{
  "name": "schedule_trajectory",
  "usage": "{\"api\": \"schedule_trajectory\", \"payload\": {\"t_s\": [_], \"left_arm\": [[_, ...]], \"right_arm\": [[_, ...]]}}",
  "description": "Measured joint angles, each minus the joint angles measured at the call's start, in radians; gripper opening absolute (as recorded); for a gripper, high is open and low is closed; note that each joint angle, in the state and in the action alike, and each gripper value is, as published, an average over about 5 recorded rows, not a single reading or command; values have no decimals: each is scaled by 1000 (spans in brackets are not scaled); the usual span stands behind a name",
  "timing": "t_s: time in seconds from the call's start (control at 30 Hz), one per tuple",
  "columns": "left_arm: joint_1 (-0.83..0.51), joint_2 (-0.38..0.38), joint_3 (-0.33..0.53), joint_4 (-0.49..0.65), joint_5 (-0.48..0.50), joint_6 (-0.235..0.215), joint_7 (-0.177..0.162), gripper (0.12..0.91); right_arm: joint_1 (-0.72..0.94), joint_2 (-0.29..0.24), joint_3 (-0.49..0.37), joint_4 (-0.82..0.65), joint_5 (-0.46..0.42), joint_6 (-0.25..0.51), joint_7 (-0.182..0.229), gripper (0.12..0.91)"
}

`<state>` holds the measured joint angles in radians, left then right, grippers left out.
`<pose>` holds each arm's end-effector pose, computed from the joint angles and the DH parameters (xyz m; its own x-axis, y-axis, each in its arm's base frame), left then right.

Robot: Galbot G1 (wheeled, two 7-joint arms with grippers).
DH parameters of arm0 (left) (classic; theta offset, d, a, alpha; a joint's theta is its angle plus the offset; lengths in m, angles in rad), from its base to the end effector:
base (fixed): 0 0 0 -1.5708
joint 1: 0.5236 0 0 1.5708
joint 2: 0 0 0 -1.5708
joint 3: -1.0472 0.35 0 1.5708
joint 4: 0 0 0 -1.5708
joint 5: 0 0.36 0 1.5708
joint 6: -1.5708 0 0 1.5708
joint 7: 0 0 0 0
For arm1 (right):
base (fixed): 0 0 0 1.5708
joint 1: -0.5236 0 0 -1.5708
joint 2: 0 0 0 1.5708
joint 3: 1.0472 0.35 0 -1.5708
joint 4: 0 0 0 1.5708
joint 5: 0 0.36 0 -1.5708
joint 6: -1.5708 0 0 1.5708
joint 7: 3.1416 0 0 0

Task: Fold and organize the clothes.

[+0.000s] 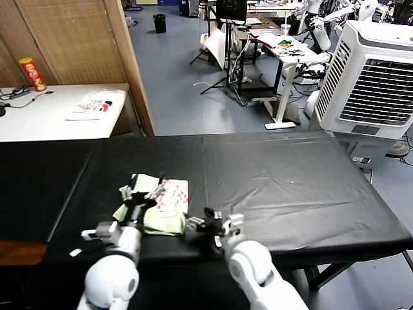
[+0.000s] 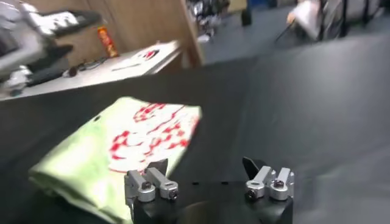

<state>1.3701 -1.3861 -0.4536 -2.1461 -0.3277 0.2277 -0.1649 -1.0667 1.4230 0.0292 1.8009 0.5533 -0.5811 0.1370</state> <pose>0.2364 0.0075 -0.2430 -0.9991 0.0386 0.0183 0.0350 0.9857 -0.1651 0.3028 0.1251 -0.2954 -0.7283 -0.5344 0.4290 -0.4056 0.8407 0.3588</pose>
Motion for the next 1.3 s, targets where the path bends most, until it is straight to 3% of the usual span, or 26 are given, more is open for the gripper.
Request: {"api": "schedule_trajectory", "payload": {"t_s": [0.2, 0.43, 0.53, 0.67, 0.77, 0.87, 0.97, 1.17, 1.23, 1.3], "left_arm": [[37, 17, -63, -24, -8, -11, -2, 798], [73, 21, -114, -39, -18, -20, -3, 798], [82, 17, -122, -41, -16, -25, -3, 798], [89, 10, -125, -40, -12, -31, -3, 798], [92, 7, -127, -38, -11, -35, -3, 798], [94, 6, -129, -32, -9, -42, -3, 798], [95, 3, -125, -23, -7, -50, -2, 798], [94, -7, -108, -9, 0, -66, 0, 798], [95, -7, -104, -2, -1, -73, 2, 798], [95, -5, -101, 6, -4, -79, 6, 798]], "right_arm": [[57, 38, -32, -81, 11, 4, -3, 630], [75, 43, -41, -107, 5, 19, -15, 264], [74, 40, -39, -106, -25, 43, -44, 162], [65, 24, -22, -87, -88, 51, -76, 145], [54, -5, 8, -57, -176, 10, -56, 145], [37, -55, 59, -27, -314, -34, -41, 145], [15, -119, 119, -4, -409, -42, -57, 145], [-38, -228, 211, 36, -456, -27, -82, 150], [-55, -255, 233, 52, -461, -10, -102, 192], [-69, -282, 252, 66, -464, 18, -131, 285]]}}
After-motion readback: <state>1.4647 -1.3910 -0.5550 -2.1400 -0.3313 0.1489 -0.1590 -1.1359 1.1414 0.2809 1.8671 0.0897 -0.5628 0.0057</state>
